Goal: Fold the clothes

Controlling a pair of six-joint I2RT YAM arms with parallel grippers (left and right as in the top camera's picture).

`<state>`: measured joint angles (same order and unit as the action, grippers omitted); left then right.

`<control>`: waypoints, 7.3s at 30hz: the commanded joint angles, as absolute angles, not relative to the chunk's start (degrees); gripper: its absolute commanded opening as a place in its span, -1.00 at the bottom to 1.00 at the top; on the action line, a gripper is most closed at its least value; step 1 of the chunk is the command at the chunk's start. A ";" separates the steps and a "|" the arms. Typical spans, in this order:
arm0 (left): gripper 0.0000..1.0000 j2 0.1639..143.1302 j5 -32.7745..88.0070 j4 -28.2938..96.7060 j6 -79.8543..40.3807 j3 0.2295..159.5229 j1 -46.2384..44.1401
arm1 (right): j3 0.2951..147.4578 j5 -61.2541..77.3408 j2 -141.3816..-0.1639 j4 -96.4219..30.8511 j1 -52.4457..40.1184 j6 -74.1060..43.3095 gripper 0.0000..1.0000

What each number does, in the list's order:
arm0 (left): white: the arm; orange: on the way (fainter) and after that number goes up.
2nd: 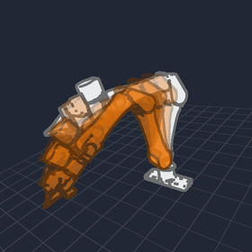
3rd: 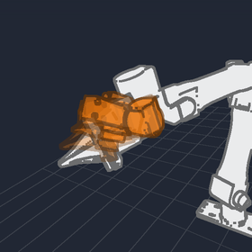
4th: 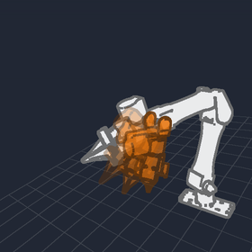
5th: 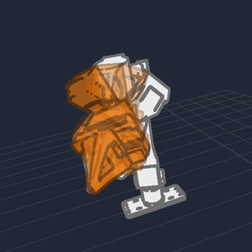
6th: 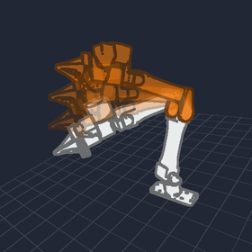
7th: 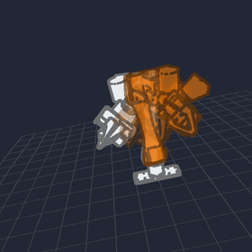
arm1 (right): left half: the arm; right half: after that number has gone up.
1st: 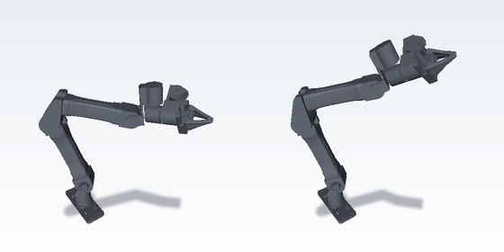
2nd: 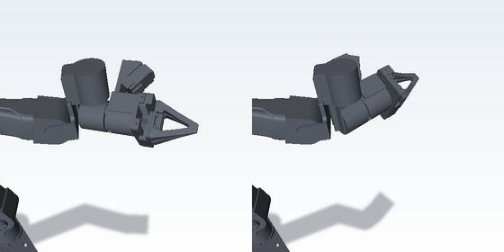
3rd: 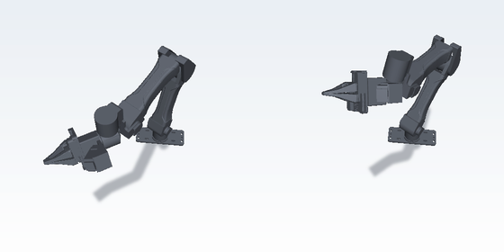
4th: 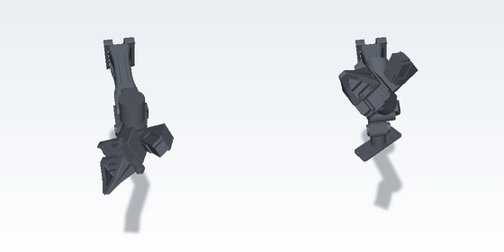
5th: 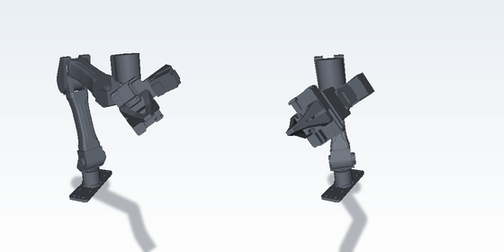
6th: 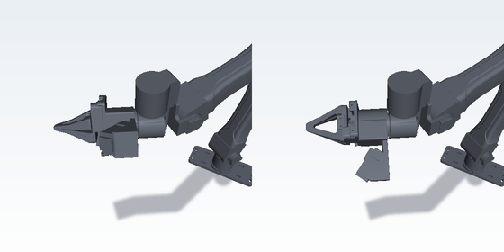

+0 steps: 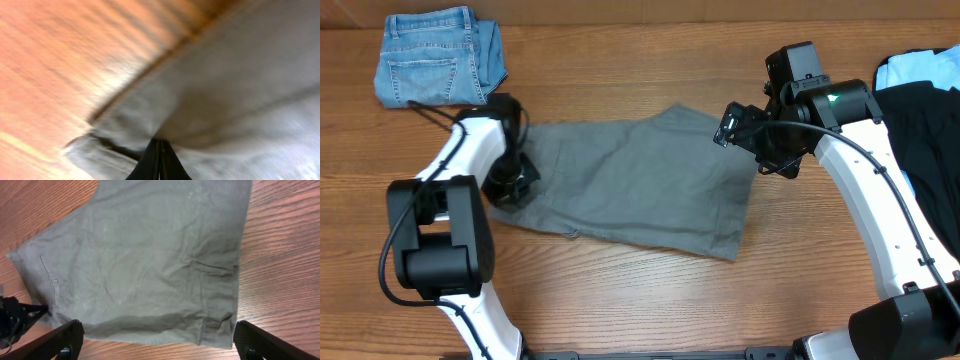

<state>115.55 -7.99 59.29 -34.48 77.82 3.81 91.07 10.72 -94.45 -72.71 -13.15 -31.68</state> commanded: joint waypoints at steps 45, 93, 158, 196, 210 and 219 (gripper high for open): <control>-0.90 117.78 8.21 56.49 -15.44 77.73 0.40 | 52.84 22.22 -102.98 -40.42 -15.88 -40.77 -0.93; 1.00 95.35 1.96 63.02 -17.56 77.73 5.23 | 82.56 15.66 -102.35 -63.11 0.40 -25.23 1.00; 1.00 95.37 11.42 61.63 -24.53 77.73 5.23 | 82.56 15.70 -102.35 -61.28 0.38 -25.26 1.00; 0.88 119.11 16.10 60.86 -0.03 77.73 19.70 | 80.95 16.78 -102.35 -65.91 0.38 -17.54 1.00; -0.91 118.93 5.69 67.37 -9.96 81.25 19.46 | 80.90 16.80 -102.35 -66.06 -2.15 -17.56 1.00; -0.92 109.34 1.04 76.25 -15.07 91.39 16.99 | 76.95 16.56 -102.35 -61.08 -8.95 -17.58 1.00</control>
<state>116.18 3.92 75.20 -12.21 87.66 18.68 79.26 16.29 -103.66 -62.81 -7.18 -17.96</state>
